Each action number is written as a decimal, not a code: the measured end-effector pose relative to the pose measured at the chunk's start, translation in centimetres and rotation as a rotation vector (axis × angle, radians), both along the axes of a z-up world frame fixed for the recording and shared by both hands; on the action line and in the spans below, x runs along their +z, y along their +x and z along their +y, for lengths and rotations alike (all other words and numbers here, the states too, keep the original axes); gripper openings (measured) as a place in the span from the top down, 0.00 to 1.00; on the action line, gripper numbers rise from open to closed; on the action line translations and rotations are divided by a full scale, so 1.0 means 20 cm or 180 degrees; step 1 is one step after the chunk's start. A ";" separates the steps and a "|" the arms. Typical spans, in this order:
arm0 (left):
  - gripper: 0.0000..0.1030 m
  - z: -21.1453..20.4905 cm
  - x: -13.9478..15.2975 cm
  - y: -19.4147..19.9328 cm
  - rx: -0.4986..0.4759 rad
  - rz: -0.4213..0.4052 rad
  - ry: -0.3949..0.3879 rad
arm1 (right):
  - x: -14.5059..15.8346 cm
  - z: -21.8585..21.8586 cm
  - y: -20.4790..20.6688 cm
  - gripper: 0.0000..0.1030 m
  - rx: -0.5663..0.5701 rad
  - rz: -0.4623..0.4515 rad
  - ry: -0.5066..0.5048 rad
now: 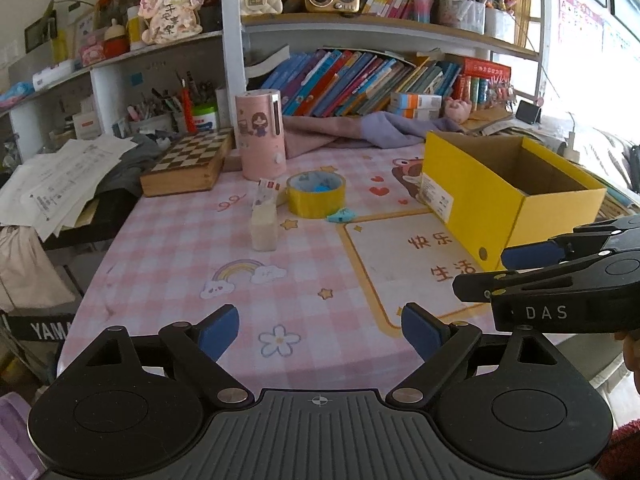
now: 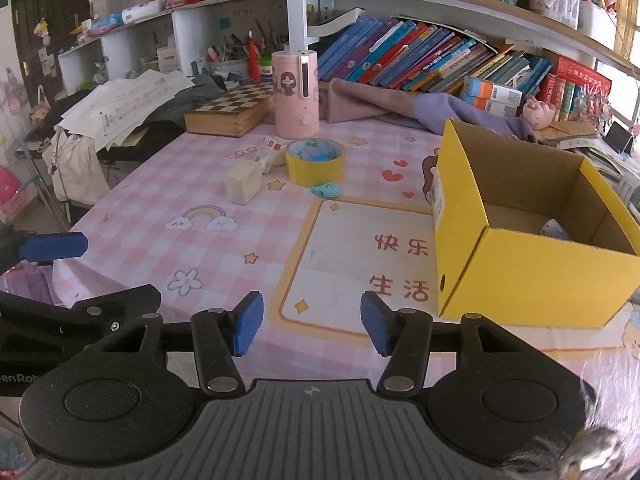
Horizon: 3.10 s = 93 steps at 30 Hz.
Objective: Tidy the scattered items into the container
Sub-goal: 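Grasp the small white block with the left gripper while the right approaches the blue tag, then close the right gripper on the blue basketball tag while the left holds the block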
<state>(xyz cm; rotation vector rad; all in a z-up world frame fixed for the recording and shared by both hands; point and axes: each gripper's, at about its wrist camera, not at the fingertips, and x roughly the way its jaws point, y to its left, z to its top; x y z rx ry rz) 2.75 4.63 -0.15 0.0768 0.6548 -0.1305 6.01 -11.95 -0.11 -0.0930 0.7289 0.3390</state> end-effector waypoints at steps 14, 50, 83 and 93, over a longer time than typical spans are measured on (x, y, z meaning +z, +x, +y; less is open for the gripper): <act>0.12 0.00 -0.02 0.35 0.0145 0.0049 0.0026 | 0.00 0.05 0.40 0.49 0.0138 -0.0006 -0.0065; 0.13 0.10 -0.24 1.00 0.0486 0.0402 0.0162 | -0.18 0.16 1.13 0.50 0.0258 0.0415 -0.0058; 0.77 0.16 -0.26 1.07 0.0426 0.0610 -0.0176 | -0.37 0.33 1.31 0.71 0.0575 0.0528 -0.0441; 0.77 0.11 -0.18 0.99 0.0340 0.0428 -0.0202 | -0.27 0.28 1.23 0.71 0.0541 0.0347 -0.0409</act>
